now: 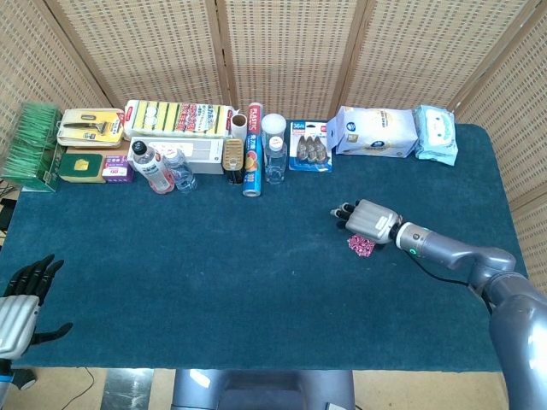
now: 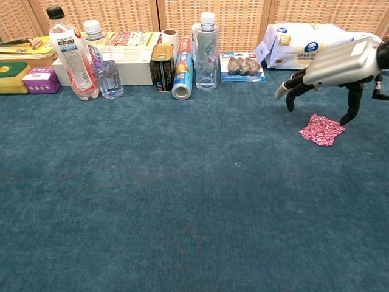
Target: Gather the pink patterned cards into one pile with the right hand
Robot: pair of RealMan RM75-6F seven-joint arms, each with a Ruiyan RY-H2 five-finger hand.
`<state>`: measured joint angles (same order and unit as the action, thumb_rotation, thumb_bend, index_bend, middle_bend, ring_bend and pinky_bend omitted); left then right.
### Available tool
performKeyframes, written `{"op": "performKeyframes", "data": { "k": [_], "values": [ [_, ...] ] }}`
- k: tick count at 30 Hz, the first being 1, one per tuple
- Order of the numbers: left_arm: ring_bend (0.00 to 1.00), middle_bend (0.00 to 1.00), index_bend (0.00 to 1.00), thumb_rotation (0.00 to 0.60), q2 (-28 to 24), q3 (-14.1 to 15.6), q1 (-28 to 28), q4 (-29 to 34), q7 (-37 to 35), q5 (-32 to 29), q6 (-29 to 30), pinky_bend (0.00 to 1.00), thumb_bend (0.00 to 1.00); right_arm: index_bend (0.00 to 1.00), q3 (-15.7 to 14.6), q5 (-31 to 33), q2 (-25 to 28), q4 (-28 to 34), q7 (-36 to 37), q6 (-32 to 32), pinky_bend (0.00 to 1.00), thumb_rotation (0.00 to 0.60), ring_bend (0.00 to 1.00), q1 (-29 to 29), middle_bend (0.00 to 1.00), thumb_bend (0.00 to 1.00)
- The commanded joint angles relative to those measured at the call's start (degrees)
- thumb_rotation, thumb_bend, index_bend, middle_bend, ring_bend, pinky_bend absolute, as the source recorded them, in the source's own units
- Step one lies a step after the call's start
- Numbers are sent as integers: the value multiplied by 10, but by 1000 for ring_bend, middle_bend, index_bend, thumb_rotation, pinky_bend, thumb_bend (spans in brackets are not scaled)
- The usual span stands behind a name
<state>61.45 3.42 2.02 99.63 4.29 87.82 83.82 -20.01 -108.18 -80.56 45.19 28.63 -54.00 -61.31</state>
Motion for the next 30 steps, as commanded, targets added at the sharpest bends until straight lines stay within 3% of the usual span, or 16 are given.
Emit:
{"op": "performKeyframes", "data": {
  "k": [1,6,12,17,21,30],
  "values": [
    [0,0,0,600,0,1,-7,-6,-8,10,13,46,34,238,33,34,66,104,-66,-37,352,600,148,22,97,79],
    [0,0,0,600,-6,7,-21,-19,-39,35,44,46,33,235,71,83,142,238,-171,-94,338,600,146,73,97,78],
    [0,0,0,600,-10,13,-33,-35,-69,55,69,46,34,225,105,136,190,335,-258,-139,315,600,136,129,94,73],
    [0,0,0,600,-5,3,-54,-52,-81,56,114,46,34,190,134,215,219,422,-302,-198,257,600,77,208,72,55],
    [0,0,0,600,4,-6,-67,-69,-89,51,141,46,33,174,147,275,241,521,-355,-293,191,600,25,299,42,25],
    [0,0,0,600,-1,-9,-74,-93,-126,54,153,46,34,184,152,289,212,558,-399,-400,168,600,0,411,13,0]
  ]
}}
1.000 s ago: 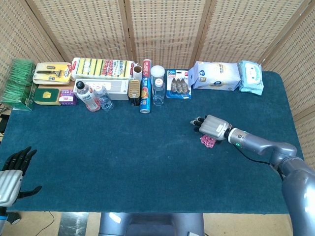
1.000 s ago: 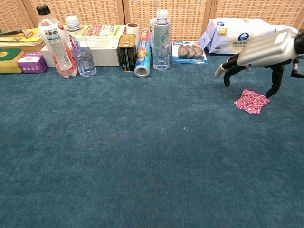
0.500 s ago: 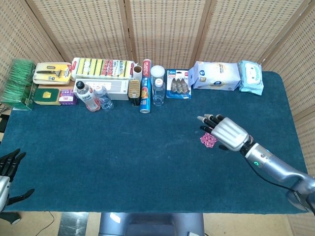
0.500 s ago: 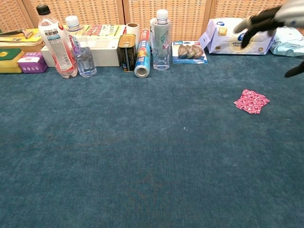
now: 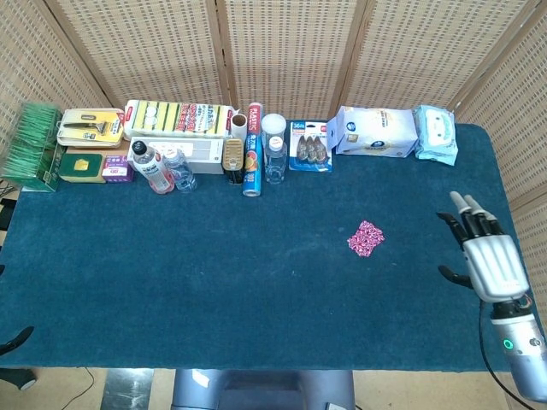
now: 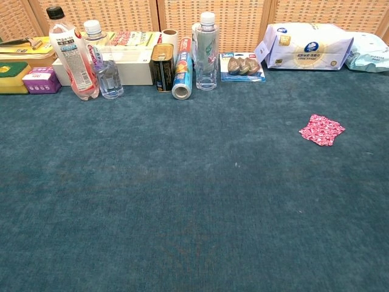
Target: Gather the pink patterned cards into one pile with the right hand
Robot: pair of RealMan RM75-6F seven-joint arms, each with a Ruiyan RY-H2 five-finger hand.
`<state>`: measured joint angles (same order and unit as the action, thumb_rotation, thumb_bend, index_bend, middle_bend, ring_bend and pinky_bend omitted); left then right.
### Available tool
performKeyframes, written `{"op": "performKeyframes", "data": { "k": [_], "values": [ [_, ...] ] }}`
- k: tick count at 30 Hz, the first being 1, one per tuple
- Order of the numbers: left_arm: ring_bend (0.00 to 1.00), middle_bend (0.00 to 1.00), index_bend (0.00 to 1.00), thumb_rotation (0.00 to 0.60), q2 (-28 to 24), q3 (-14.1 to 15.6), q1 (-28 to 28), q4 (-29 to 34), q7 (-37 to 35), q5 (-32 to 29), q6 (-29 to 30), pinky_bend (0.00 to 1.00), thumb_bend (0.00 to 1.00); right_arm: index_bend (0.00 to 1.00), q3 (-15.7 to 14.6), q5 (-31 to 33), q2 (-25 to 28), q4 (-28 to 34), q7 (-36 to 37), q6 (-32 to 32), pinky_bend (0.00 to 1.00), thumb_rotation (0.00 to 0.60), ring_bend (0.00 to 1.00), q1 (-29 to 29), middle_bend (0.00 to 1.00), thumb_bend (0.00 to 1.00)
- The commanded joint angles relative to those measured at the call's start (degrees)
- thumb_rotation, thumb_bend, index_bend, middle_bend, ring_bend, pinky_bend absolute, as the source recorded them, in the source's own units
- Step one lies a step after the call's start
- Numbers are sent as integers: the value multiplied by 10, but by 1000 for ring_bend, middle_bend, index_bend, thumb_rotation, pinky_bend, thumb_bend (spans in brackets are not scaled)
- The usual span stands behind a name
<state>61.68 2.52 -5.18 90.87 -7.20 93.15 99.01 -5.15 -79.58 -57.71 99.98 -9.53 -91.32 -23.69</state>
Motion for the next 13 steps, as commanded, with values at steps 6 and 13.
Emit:
{"op": "performKeyframes", "data": {
  "k": [6,13],
  "values": [
    [0,0,0,600,-8,1,-4,-12,-23,6,1,46,34,190,6,-2,-47,-5,-32,-45,167,600,0,80,8,0],
    [0,0,0,600,-8,2,-5,-10,-18,5,-3,46,34,195,23,0,-68,-16,-28,-51,164,600,0,102,7,0]
  ]
}}
